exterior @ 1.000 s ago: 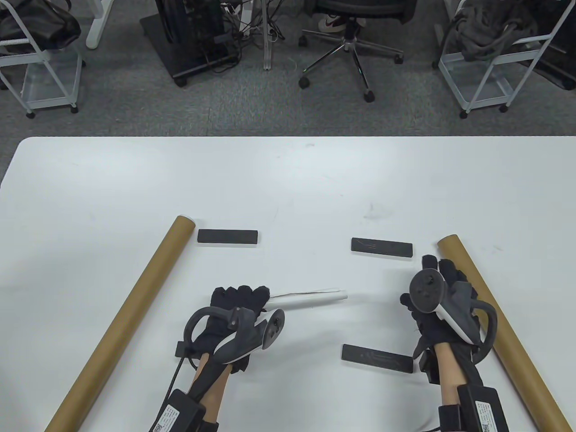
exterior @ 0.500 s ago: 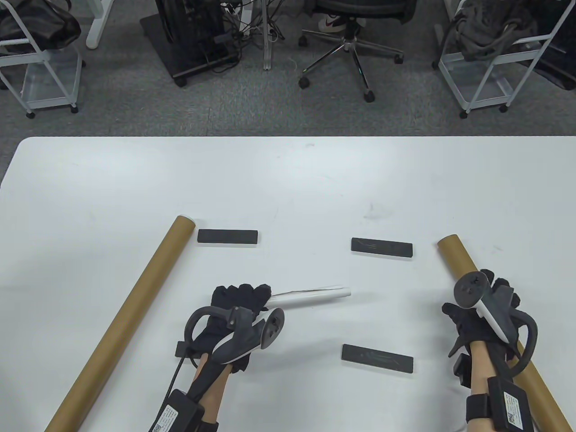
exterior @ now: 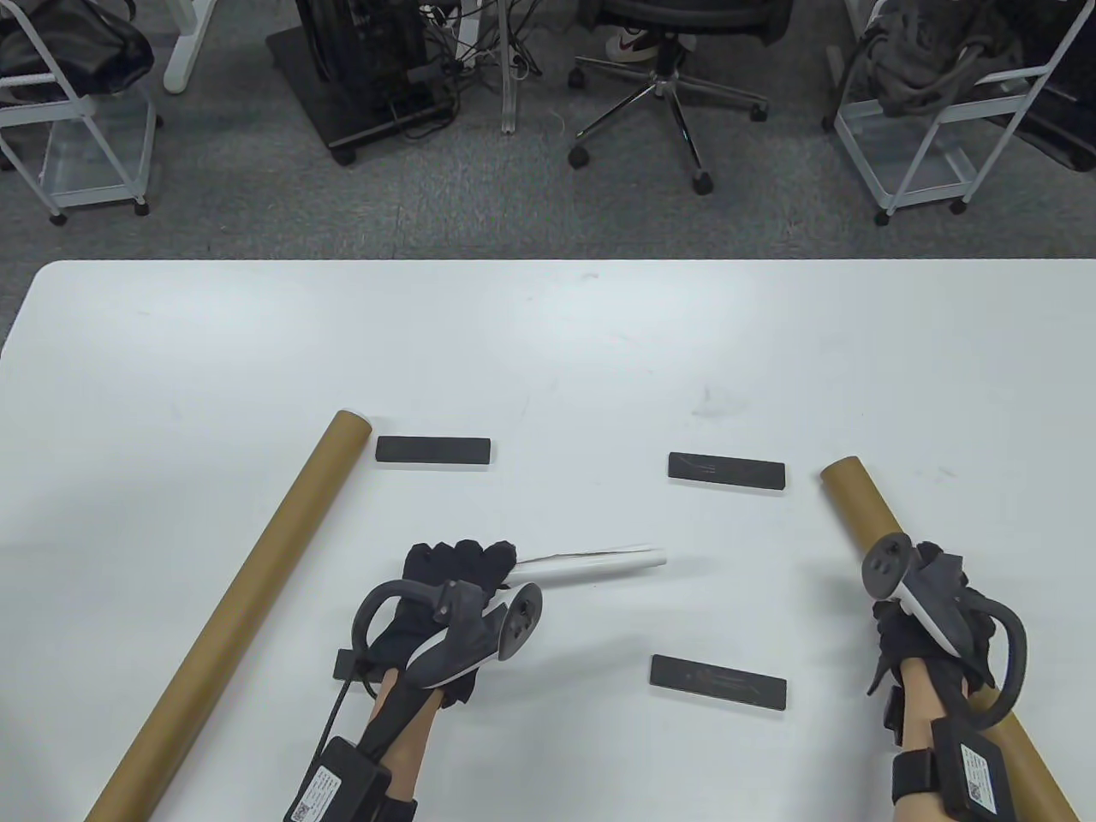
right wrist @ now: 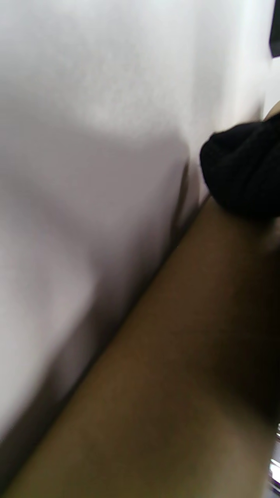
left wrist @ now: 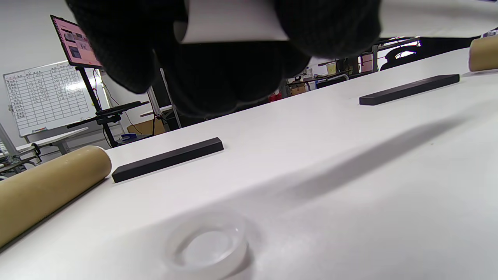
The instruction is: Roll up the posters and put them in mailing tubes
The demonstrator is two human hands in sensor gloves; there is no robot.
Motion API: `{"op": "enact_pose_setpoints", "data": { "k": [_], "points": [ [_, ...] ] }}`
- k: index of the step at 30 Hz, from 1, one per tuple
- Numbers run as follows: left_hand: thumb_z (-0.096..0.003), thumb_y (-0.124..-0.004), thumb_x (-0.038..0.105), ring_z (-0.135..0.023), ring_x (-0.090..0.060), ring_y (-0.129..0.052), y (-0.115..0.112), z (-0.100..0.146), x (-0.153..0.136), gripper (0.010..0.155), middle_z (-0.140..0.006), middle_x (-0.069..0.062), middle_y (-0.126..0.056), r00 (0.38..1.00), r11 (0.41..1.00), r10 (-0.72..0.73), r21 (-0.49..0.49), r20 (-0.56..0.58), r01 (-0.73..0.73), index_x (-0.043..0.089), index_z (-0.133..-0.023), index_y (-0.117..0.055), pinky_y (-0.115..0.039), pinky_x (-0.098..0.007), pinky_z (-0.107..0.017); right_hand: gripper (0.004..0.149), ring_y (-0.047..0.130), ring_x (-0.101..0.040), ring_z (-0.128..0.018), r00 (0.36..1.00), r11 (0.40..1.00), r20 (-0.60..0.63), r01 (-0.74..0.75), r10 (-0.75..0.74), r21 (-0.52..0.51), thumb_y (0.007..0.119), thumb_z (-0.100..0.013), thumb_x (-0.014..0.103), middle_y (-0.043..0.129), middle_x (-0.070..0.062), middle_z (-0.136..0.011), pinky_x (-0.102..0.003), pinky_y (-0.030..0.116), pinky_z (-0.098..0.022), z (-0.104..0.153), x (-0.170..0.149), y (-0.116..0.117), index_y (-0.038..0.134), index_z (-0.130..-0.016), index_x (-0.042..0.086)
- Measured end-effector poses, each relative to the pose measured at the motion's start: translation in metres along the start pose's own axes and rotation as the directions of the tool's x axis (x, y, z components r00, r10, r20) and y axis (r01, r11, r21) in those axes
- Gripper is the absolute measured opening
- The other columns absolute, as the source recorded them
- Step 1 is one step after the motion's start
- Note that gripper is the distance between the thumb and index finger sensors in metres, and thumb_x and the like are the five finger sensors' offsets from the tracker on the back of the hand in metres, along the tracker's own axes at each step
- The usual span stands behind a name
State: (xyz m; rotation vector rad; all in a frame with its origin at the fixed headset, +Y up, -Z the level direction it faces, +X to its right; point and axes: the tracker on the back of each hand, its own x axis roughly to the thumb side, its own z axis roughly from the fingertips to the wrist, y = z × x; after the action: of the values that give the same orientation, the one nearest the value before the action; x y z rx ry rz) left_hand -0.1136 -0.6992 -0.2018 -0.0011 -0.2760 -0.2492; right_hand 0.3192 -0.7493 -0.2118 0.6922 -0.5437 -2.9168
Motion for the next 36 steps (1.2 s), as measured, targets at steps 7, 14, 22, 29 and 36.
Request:
{"op": "enact_pose_setpoints", "data": {
  "k": [7, 14, 22, 29, 36],
  "points": [
    [-0.0483, -0.067, 0.046, -0.079, -0.021, -0.097, 0.0, 0.0, -0.001, 0.055, -0.09, 0.009, -0.09, 1.0, 1.0, -0.021, 0.004, -0.004, 0.021, 0.039, -0.103, -0.068, -0.073, -0.053, -0.076, 0.086, 0.07, -0.053, -0.092, 0.997, 0.999, 0.076, 0.0, 0.004, -0.055, 0.073, -0.049, 0.033, 0.052, -0.029, -0.111, -0.068, 0.065, -0.065, 0.014, 0.017, -0.017, 0.026, -0.112, -0.002],
    [-0.0473, -0.069, 0.046, -0.084, -0.023, -0.095, -0.003, 0.0, -0.006, 0.055, -0.097, 0.007, -0.087, 0.999, 0.999, -0.033, 0.005, -0.024, 0.033, 0.041, -0.102, -0.069, -0.073, -0.053, -0.077, 0.084, 0.069, -0.054, -0.092, 0.983, 0.995, 0.185, 0.012, 0.007, -0.1, 0.069, -0.05, 0.032, 0.051, -0.03, -0.111, -0.069, 0.064, -0.065, 0.029, 0.047, -0.035, 0.024, -0.113, -0.002],
    [-0.0462, -0.07, 0.044, -0.086, -0.024, -0.093, -0.006, 0.001, -0.022, 0.054, -0.099, 0.006, -0.085, 0.997, 1.0, -0.026, 0.01, -0.079, 0.026, 0.044, -0.1, -0.07, -0.072, -0.054, -0.077, 0.084, 0.066, -0.056, -0.093, 0.946, 0.987, 0.317, -0.025, 0.075, -0.159, 0.07, -0.05, 0.028, 0.049, -0.03, -0.112, -0.073, 0.06, -0.066, 0.045, 0.082, -0.04, 0.023, -0.113, -0.001],
    [-0.0463, -0.069, 0.042, -0.091, -0.028, -0.089, -0.019, 0.001, -0.042, 0.054, -0.103, 0.003, -0.081, 0.988, 1.0, 0.001, -0.008, -0.155, -0.002, 0.045, -0.1, -0.069, -0.07, -0.056, -0.078, 0.083, 0.064, -0.054, -0.097, 0.907, 0.969, 0.382, -0.091, 0.176, -0.23, 0.074, -0.048, 0.025, 0.05, -0.023, -0.114, -0.073, 0.056, -0.069, 0.055, 0.092, -0.033, 0.026, -0.113, 0.008],
    [-0.0468, -0.068, 0.041, -0.091, -0.028, -0.089, -0.02, 0.003, -0.052, 0.054, -0.104, 0.002, -0.08, 0.977, 1.0, 0.018, 0.011, -0.214, -0.016, 0.045, -0.101, -0.068, -0.07, -0.056, -0.077, 0.082, 0.063, -0.052, -0.099, 0.86, 0.953, 0.453, -0.115, 0.237, -0.281, 0.075, -0.047, 0.025, 0.051, -0.018, -0.115, -0.072, 0.054, -0.072, 0.07, 0.097, -0.031, 0.028, -0.113, 0.015]
  ]
}}
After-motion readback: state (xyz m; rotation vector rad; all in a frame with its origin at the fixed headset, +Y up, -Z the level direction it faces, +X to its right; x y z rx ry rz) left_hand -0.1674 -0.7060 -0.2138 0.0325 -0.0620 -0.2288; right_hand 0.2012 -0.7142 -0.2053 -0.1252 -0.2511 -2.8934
